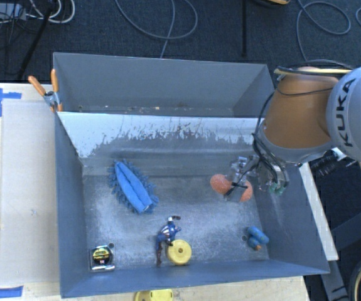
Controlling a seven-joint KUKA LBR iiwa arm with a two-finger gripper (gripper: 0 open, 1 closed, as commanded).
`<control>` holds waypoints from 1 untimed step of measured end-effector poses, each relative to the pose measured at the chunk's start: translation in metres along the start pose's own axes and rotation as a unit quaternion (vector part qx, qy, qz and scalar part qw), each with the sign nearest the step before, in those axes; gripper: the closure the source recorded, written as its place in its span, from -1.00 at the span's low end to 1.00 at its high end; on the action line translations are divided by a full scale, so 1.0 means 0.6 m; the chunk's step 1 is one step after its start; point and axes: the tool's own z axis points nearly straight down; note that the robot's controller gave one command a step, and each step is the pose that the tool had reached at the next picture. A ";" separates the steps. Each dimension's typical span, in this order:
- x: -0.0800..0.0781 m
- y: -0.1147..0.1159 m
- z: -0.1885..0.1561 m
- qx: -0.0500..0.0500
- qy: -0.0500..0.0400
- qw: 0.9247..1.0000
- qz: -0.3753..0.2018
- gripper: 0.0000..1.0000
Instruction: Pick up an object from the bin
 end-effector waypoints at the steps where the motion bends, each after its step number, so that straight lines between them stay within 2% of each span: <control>1: 0.000 0.000 0.000 0.000 0.000 1.000 -0.001 1.00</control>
Offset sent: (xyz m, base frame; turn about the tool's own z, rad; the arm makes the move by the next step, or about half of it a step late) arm -0.0149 0.0033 0.0811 -0.0011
